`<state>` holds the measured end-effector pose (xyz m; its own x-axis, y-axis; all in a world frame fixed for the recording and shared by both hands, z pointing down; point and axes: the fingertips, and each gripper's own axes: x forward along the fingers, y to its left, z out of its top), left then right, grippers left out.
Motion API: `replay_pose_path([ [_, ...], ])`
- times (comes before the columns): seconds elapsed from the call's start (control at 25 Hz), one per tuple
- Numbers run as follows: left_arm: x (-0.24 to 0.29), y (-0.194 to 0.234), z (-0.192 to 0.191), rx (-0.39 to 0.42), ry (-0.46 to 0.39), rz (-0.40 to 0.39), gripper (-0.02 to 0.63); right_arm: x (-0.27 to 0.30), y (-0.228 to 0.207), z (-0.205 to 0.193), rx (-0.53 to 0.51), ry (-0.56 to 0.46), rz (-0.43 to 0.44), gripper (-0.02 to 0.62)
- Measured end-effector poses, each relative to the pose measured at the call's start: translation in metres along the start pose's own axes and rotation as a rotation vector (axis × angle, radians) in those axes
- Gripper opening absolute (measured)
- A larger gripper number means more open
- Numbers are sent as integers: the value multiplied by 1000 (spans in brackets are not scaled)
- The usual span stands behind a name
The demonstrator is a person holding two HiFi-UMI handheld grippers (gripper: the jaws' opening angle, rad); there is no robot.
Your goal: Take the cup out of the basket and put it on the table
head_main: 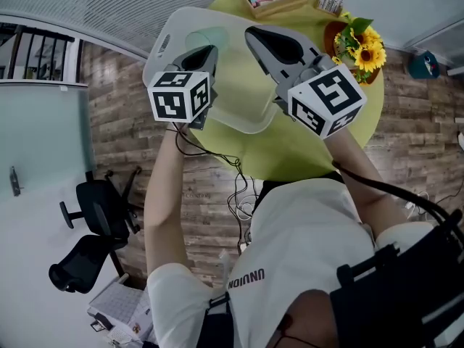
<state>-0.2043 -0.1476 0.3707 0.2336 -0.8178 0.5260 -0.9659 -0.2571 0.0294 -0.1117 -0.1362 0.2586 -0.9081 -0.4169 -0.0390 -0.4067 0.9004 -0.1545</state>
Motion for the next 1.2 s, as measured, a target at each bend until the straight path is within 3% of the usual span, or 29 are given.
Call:
replay_pose_path([
  [1.2, -50, -16, 37, -23, -268, 87, 19, -1, 5, -6, -2, 6, 18, 20],
])
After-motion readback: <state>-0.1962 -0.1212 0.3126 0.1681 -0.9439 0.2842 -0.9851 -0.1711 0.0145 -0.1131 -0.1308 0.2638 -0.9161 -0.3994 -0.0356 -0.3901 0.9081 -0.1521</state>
